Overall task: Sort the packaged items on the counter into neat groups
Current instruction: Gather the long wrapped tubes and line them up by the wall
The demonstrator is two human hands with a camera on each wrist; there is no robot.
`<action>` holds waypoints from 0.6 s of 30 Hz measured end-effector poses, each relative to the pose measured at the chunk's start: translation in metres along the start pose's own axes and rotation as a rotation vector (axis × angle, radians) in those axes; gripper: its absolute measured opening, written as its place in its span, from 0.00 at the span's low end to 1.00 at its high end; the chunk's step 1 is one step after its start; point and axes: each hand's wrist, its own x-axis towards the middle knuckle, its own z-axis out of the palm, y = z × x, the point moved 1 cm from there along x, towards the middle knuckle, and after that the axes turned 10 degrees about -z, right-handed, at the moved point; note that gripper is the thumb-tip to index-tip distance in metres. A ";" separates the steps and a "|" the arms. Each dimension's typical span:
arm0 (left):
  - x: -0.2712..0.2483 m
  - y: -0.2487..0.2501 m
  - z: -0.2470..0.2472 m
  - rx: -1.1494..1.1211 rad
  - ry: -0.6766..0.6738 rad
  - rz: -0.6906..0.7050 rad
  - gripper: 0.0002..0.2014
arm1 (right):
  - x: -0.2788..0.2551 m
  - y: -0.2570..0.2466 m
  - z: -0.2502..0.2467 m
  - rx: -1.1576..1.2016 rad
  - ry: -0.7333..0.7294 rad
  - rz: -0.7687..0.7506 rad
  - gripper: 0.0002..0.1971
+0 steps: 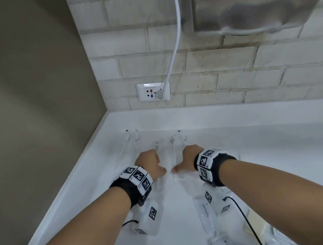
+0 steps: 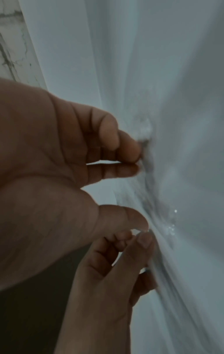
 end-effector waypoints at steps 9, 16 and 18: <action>-0.005 0.002 -0.001 -0.123 0.059 -0.047 0.10 | -0.001 -0.014 0.012 0.134 0.092 -0.001 0.28; -0.013 -0.004 0.004 -0.077 0.025 -0.032 0.10 | -0.002 -0.018 0.009 0.137 0.047 0.065 0.14; -0.011 -0.006 0.005 -0.066 -0.004 -0.016 0.14 | -0.002 -0.020 0.006 0.179 0.062 0.075 0.14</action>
